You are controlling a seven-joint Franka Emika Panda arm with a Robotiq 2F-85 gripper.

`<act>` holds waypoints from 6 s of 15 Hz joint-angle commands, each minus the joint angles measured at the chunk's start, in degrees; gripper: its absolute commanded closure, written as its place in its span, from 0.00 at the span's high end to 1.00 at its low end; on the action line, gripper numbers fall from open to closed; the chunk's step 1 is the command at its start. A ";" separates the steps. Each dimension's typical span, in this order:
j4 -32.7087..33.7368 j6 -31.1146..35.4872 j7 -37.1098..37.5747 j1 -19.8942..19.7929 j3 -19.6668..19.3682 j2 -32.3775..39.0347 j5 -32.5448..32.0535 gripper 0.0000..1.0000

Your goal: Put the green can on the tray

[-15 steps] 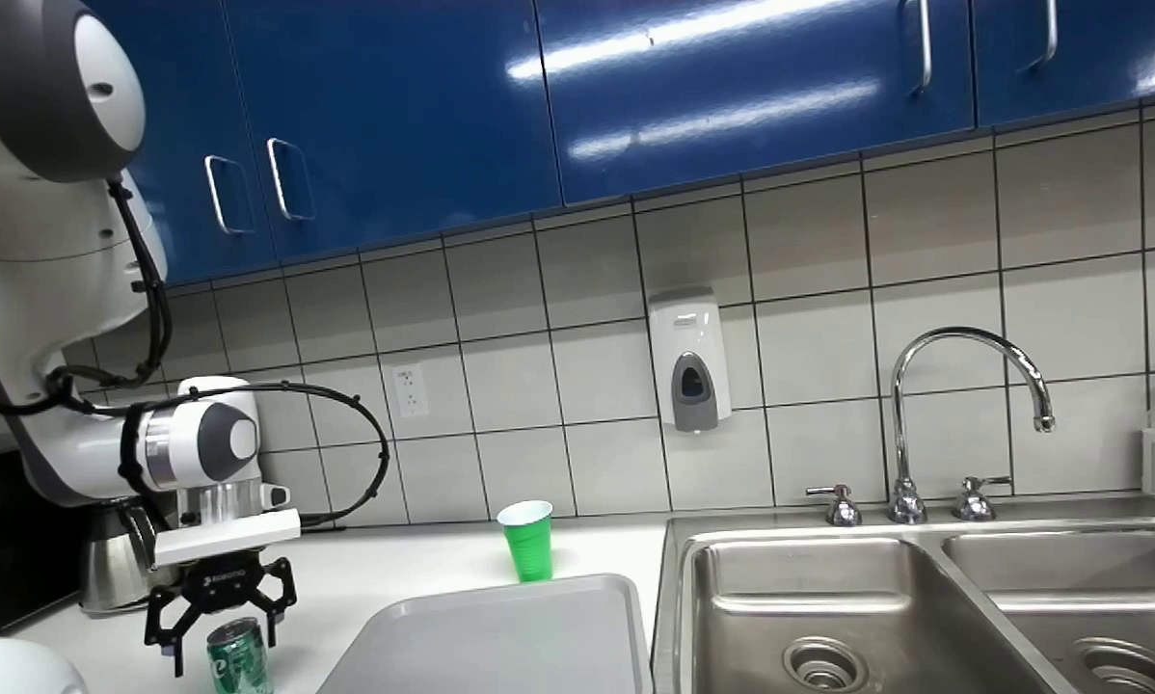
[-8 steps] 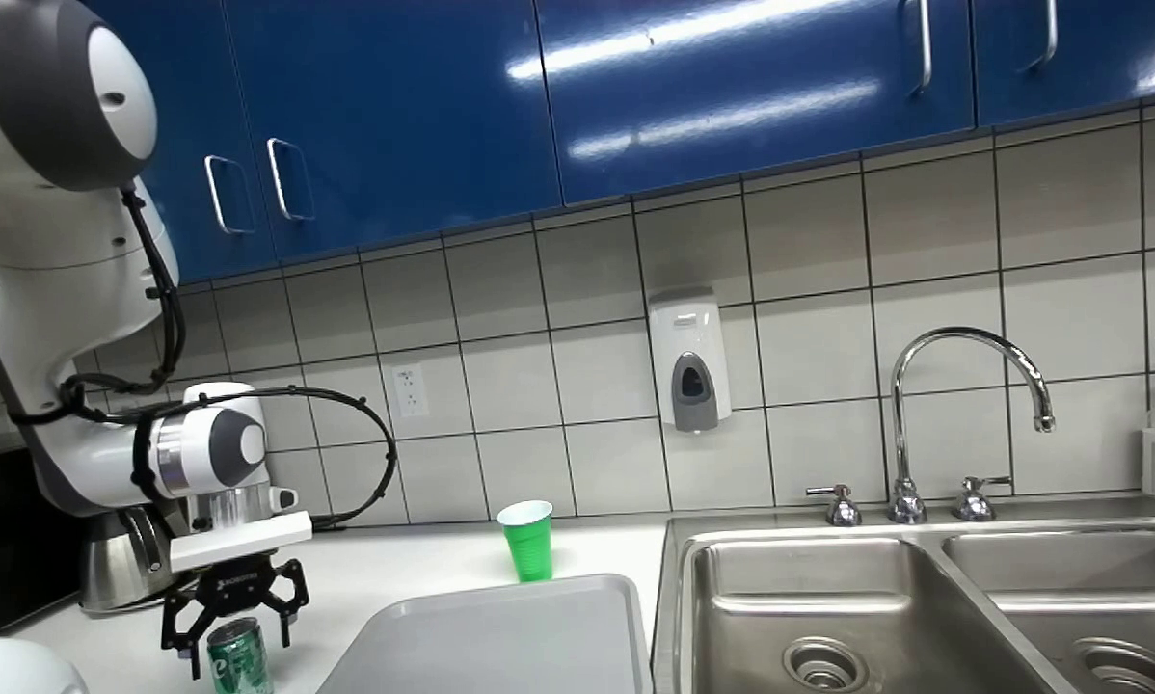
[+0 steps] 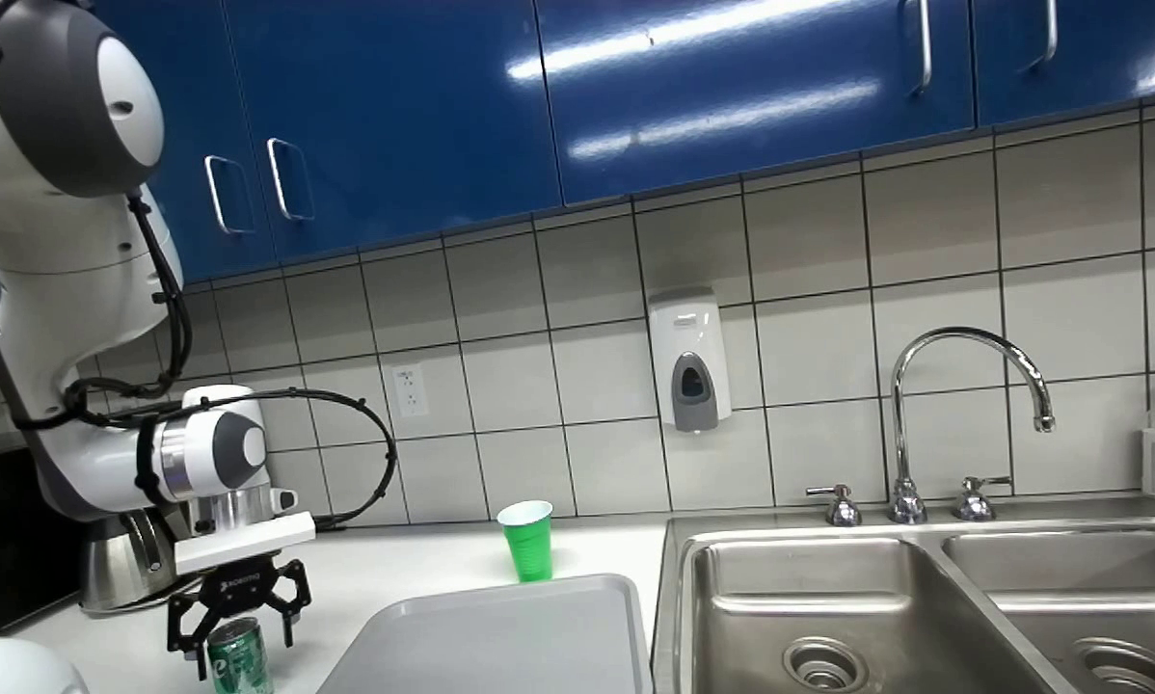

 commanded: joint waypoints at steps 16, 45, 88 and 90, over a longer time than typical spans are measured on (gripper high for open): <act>0.78 2.59 1.29 -1.40 -0.68 -4.22 -0.70 0.39; -4.88 2.83 4.42 -8.90 -11.24 -7.38 -4.14 0.39; -16.48 1.42 11.59 -8.95 -13.09 -35.38 -2.11 1.00; -14.46 2.64 10.34 -8.92 -13.36 -31.83 -2.77 1.00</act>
